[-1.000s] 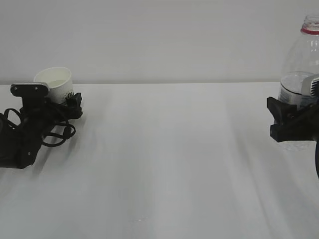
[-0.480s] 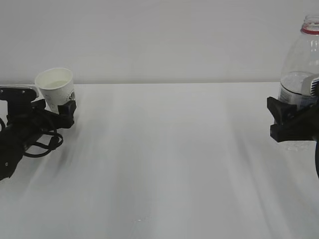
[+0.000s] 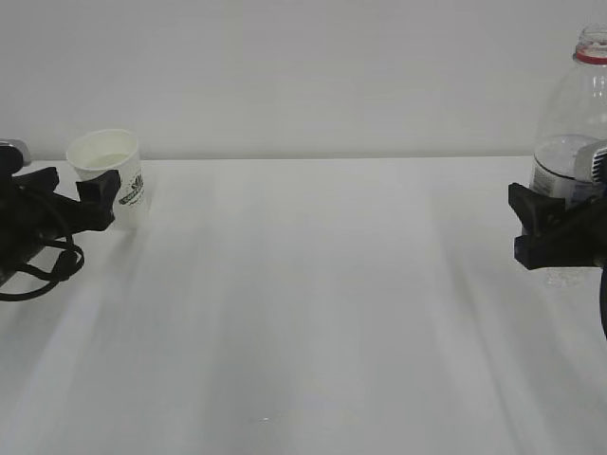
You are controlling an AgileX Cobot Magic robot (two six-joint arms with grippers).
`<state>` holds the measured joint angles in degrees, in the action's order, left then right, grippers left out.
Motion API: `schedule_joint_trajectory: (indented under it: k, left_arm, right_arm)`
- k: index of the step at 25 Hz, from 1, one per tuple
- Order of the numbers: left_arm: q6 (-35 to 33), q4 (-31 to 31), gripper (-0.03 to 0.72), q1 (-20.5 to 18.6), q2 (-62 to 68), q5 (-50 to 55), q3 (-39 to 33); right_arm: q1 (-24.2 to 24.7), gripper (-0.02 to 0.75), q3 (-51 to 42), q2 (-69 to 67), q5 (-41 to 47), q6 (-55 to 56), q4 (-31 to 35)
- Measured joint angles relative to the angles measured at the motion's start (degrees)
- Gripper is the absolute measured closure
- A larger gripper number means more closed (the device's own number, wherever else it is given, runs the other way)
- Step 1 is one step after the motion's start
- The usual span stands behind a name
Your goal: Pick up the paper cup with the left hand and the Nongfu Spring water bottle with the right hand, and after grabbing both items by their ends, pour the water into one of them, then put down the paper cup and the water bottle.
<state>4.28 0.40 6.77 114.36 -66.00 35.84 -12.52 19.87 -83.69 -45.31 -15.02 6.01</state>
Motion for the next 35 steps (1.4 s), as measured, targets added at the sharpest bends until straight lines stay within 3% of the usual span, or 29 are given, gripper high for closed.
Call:
schedule_joint_trajectory:
  k: [17,25,35]
  left_arm:
    - [0.0,1.84,0.077,0.0,-16.17,0.0,-16.17]
    - [0.0,2.91,0.085,0.0,-18.89,0.0,-17.04]
    - [0.0,4.1,0.095,0.0,-19.01,0.0,-17.04]
  right_arm:
    - [0.0,0.232,0.0,0.0,-1.19,4.75,0.55]
    - [0.0,0.232,0.96,0.0,-3.23,5.11,3.44]
    - [0.0,0.232,11.79,-10.93,-3.65,5.11,3.53]
